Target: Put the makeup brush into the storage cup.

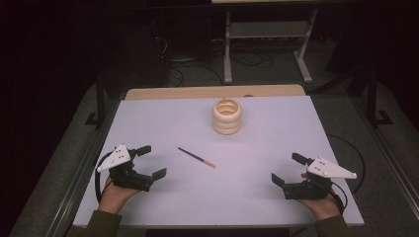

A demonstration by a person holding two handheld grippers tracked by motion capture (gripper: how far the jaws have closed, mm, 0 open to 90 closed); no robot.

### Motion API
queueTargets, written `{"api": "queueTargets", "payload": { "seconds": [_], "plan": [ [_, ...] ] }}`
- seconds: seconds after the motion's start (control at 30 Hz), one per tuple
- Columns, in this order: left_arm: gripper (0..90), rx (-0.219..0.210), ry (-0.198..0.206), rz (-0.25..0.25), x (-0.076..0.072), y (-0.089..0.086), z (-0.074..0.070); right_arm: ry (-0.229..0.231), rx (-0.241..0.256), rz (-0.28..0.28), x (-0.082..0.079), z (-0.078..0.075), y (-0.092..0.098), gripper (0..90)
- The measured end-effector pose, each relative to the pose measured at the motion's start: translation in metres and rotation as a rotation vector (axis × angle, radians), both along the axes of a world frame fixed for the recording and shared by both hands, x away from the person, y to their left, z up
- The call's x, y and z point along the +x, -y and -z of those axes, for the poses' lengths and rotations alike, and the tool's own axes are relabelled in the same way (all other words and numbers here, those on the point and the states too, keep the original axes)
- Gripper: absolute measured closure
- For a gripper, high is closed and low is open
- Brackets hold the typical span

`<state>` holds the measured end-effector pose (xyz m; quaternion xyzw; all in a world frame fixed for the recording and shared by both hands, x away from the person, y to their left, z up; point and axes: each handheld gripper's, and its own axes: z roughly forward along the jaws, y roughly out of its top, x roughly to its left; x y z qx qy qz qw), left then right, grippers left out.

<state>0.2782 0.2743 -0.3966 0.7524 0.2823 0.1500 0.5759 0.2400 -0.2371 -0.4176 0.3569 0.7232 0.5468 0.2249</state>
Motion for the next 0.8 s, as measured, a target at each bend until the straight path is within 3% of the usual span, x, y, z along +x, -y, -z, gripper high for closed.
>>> {"api": "queueTargets", "payload": {
  "seconds": [0.47,0.8],
  "plan": [
    [0.0,-0.013,0.0,0.022,0.011,0.01,-0.005,0.001,-0.003,-0.002,0.0,0.0,0.0,0.0],
    [0.0,0.011,-0.005,0.047,0.02,0.02,-0.006,-0.007,0.004,-0.007,0.0,0.001,-0.001,0.0]
  ]
}}
